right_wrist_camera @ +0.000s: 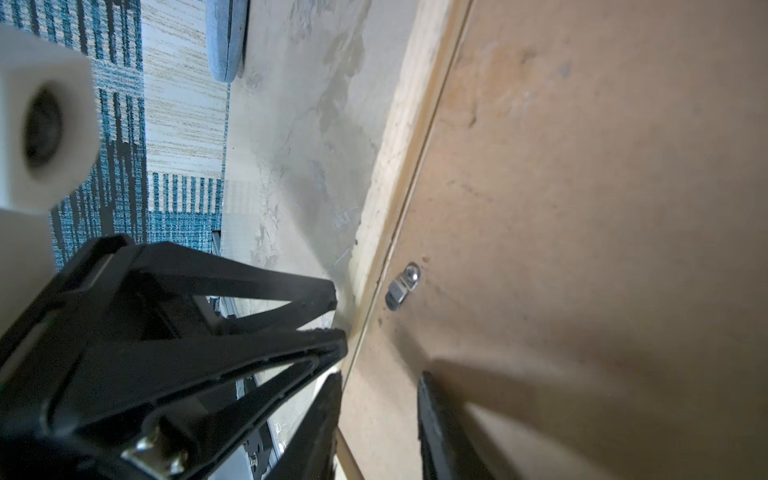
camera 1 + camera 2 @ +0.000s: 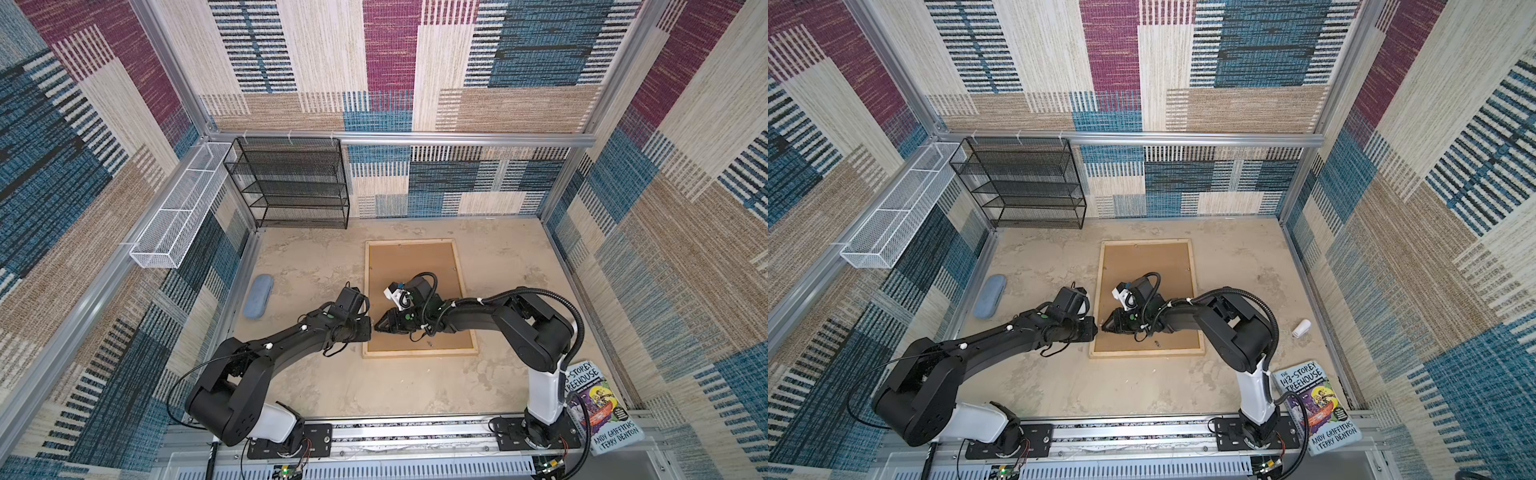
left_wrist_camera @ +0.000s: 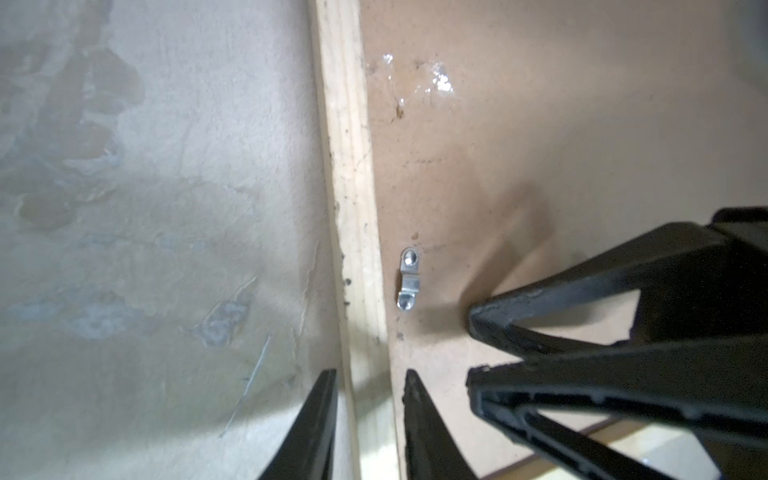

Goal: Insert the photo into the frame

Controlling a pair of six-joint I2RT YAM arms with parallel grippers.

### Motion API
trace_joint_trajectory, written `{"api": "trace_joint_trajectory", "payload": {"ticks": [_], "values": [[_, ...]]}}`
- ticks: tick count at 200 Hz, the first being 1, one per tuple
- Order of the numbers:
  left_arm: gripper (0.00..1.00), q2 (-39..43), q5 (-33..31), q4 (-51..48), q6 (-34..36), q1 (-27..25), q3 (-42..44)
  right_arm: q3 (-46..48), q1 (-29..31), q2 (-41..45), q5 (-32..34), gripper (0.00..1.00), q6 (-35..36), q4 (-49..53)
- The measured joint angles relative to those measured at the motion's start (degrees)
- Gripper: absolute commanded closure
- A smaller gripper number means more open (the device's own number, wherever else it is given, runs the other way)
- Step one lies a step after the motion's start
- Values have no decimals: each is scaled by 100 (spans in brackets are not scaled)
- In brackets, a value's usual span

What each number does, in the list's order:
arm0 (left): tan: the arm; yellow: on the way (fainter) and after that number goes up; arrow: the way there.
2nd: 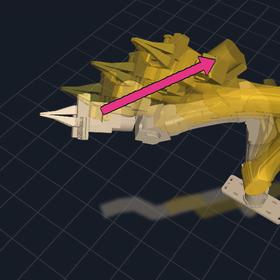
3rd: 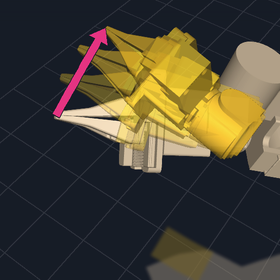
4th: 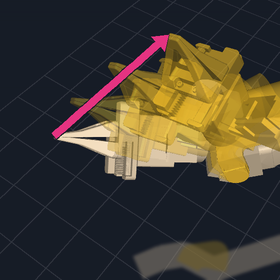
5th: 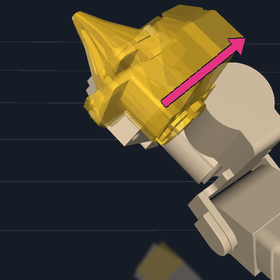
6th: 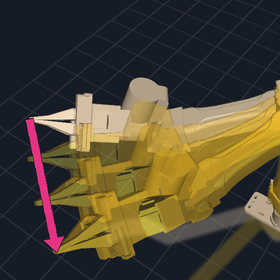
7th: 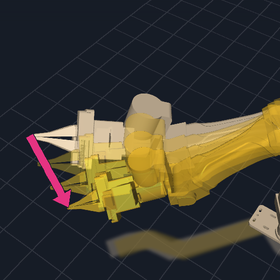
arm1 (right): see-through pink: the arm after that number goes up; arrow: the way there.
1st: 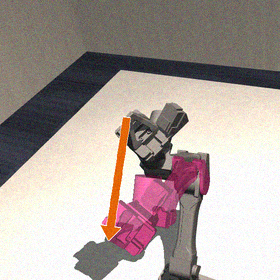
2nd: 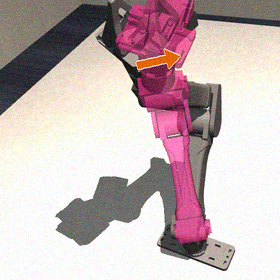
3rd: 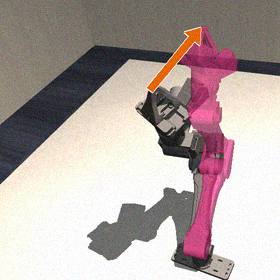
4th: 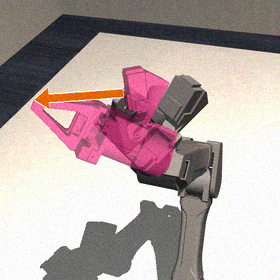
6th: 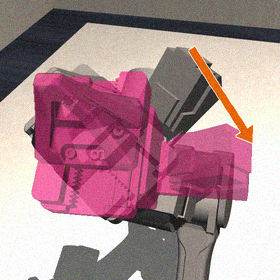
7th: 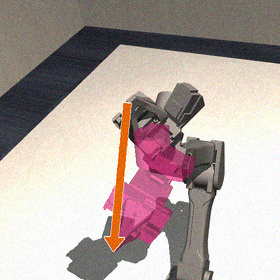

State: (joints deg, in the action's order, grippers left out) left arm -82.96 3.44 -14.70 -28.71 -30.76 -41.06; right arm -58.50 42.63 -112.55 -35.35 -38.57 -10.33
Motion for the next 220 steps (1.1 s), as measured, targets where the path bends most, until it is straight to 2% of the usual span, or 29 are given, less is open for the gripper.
{"api": "trace_joint_trajectory", "payload": {"ticks": [54,108,175,220], "values": [[76,11,122,-76,-2,-81,107,-68,0,-136,-2,66,-109,-225],[78,-50,74,-50,-107,-162,120,-188,0,-393,-28,66,-374,-627],[78,-103,-28,-94,-122,-229,66,33,9,-704,-153,67,-1320,-1886],[78,-221,-98,-186,-122,-273,-28,39,151,-780,26,68,-1781,-2190]]}}
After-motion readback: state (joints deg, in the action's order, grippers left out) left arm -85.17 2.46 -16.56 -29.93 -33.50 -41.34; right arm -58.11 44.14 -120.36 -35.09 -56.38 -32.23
